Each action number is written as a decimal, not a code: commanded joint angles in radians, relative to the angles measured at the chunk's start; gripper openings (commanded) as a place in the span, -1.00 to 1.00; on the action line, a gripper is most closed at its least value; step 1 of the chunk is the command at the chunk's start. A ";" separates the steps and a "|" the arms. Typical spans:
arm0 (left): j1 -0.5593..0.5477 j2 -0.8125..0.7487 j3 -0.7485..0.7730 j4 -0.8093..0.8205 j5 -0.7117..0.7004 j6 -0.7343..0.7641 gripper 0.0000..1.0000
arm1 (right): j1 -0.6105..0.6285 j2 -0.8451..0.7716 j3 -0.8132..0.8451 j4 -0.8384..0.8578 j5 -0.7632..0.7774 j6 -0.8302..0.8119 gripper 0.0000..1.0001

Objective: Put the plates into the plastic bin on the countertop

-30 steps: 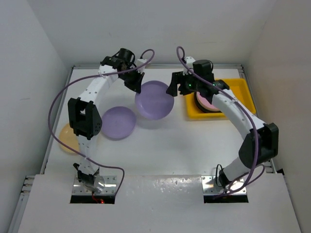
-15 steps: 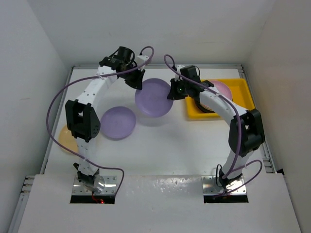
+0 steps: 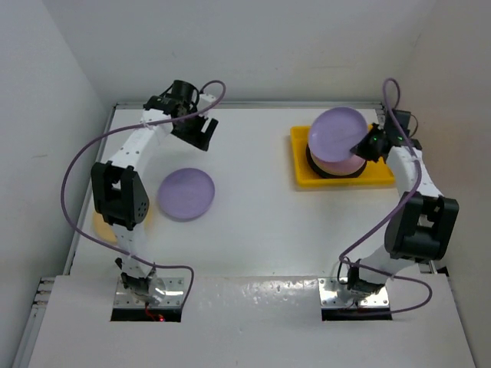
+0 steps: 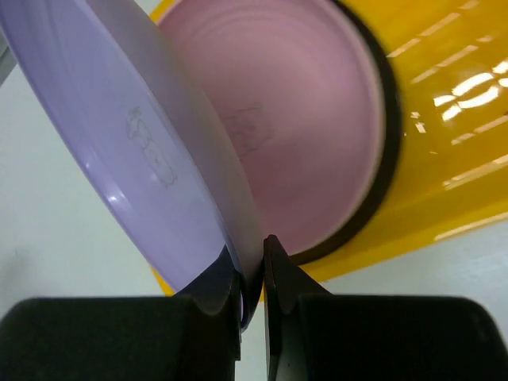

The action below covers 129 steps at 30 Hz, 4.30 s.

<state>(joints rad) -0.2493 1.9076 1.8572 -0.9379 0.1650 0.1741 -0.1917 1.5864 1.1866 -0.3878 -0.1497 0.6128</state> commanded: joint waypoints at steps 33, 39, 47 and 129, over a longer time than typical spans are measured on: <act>0.180 0.194 -0.355 0.085 -0.130 0.128 -1.00 | 0.292 -0.042 0.160 -0.194 0.280 -0.249 0.58; 0.168 0.059 -0.247 0.063 0.109 0.125 -1.00 | 0.535 -0.013 0.113 -0.020 -0.013 -0.214 0.53; 0.064 -0.053 -0.102 0.063 0.200 0.067 -1.00 | 0.679 0.199 0.202 0.199 -0.163 -0.071 0.56; 0.789 -0.077 -0.554 0.067 0.111 0.177 -1.00 | 0.182 -0.092 0.200 -0.200 0.182 -0.181 0.35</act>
<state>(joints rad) 0.6109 1.8809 1.2430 -0.8730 0.0135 0.3672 -0.1352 1.5326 1.3441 -0.6456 0.0021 0.5442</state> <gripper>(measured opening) 0.008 0.678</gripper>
